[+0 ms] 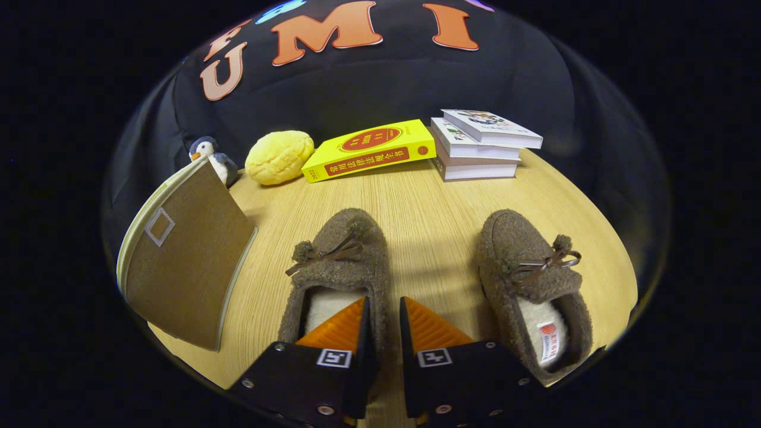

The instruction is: Open the storage box then place both shoes into the box .Put the left shoe in first, then the right shoe, with the right side of both shoes facing outward in a uniform manner.

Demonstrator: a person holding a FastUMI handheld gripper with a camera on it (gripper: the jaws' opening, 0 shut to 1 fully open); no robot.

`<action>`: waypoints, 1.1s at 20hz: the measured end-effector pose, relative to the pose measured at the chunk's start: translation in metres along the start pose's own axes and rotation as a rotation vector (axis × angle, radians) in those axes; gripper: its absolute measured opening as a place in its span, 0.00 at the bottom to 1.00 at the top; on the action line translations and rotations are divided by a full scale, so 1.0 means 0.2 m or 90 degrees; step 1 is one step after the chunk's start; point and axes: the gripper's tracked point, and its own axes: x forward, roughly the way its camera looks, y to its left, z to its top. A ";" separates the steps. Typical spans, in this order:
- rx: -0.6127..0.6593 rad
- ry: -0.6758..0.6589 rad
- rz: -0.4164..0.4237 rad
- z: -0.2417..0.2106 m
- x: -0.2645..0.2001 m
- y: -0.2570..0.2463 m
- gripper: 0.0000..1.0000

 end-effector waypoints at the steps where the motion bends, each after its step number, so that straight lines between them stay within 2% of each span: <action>1: 0.001 -0.002 -0.006 0.01 0.00 0.00 0.09; 4: 0.001 -0.003 -0.023 0.03 -0.03 0.02 0.02; 8: 0.011 -0.031 -0.032 0.17 -0.15 0.08 0.01; 14: 0.052 -0.104 -0.045 0.46 -0.49 0.26 0.01; 17: 0.059 -0.150 -0.045 0.62 -0.64 0.42 0.01; 22: 0.076 -0.193 -0.010 0.78 -0.79 0.81 0.01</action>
